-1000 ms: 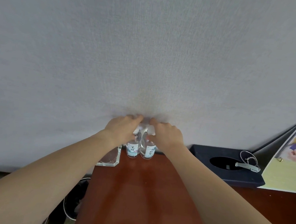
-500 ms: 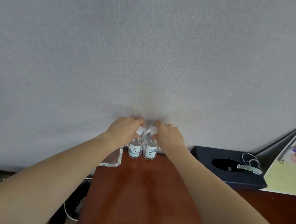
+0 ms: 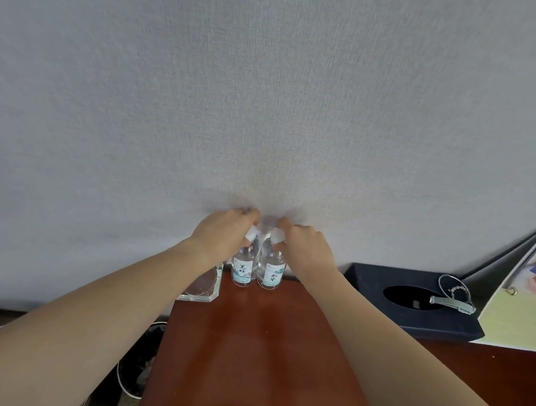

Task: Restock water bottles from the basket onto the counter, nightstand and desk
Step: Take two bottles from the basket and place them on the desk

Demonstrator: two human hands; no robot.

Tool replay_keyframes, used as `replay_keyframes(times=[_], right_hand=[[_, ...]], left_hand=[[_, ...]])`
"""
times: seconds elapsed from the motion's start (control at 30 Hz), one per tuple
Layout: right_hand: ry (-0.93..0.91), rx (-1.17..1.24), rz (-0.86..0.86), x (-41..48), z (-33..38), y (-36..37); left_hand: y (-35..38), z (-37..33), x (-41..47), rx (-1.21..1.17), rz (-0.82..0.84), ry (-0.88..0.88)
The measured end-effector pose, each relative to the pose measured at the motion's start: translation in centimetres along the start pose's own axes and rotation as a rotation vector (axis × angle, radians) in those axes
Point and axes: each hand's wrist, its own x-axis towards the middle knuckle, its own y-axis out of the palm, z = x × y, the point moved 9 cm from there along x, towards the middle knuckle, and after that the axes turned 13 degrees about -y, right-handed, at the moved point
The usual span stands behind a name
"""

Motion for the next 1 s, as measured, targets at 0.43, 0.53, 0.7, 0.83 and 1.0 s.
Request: replay_keyframes(times=[0.43, 0.53, 0.7, 0.83, 1.0], right_hand=[[0.103, 0.120, 0.027, -1.0, -0.2, -1.8], [0.095, 0.131, -0.043, -1.0, 0.7, -4.3], [0.053, 0.123, -0.216, -0.9, 4.6, -9.3], [-0.042, 0.123, -0.252, -0.8, 10.2, -12.2], [-0.192, 0.134, -0.271, -1.5, 21.8, -15.6]], left_hand=[[-1.4, 0.8, -1.5, 0.017, 0.004, -0.049], [-3.3, 1.8, -2.6, 0.040, -0.020, -0.087], [-7.7, 5.2, -6.9, 0.076, -0.097, -0.161], [-12.4, 9.8, -12.3, 0.115, -0.160, -0.266], [-19.1, 17.5, -23.5, 0.190, -0.254, -0.430]])
